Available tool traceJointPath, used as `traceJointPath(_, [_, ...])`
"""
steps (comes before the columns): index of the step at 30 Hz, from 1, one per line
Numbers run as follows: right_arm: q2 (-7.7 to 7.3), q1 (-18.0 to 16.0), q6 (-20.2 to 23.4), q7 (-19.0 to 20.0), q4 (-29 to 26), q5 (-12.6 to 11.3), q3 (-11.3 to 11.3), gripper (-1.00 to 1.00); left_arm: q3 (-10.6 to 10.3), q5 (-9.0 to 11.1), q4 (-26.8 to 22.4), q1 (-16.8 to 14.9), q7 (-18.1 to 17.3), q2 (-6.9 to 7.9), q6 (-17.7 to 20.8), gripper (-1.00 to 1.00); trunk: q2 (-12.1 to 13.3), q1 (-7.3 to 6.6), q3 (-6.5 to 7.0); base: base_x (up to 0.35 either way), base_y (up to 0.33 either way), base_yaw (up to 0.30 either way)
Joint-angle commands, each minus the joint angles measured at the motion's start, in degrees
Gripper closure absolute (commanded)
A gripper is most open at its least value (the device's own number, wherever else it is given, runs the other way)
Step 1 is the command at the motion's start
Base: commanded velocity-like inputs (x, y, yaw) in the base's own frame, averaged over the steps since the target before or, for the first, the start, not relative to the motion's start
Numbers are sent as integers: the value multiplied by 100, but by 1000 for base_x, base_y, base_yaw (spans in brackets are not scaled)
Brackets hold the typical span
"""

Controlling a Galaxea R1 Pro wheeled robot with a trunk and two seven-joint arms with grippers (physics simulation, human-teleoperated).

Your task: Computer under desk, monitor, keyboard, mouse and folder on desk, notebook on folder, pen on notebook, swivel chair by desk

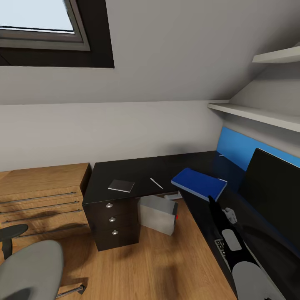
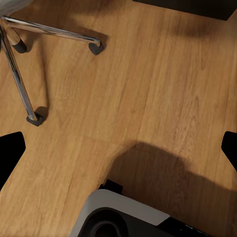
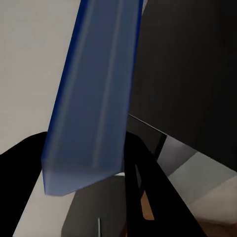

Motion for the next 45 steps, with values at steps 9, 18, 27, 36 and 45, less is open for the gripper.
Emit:
traceJointPath(9, [8,11,-4,8,3,-46,-32,100,-12,16,3,-4,13,-1,-17,-100,-9,2,-10,0,0,0])
traceJointPath(18, [51,78,-48,-395,7,-39,-29,100,-12,16,3,-3,13,-4,-23,-100,-9,2,-10,0,0,0])
traceJointPath(27, [91,81,-54,-709,11,-38,-27,100,-12,16,3,-6,13,-18,-26,-100,-9,2,-10,0,0,0])
traceJointPath(36, [159,81,-63,-797,16,-64,-37,100,-12,16,3,-6,13,-19,-26,-100,-9,2,-10,0,0,0])
traceJointPath(45, [211,81,-63,-1246,86,-612,-44,100,-12,12,3,-6,13,-25,-34,-100,-9,2,-10,0,0,0])
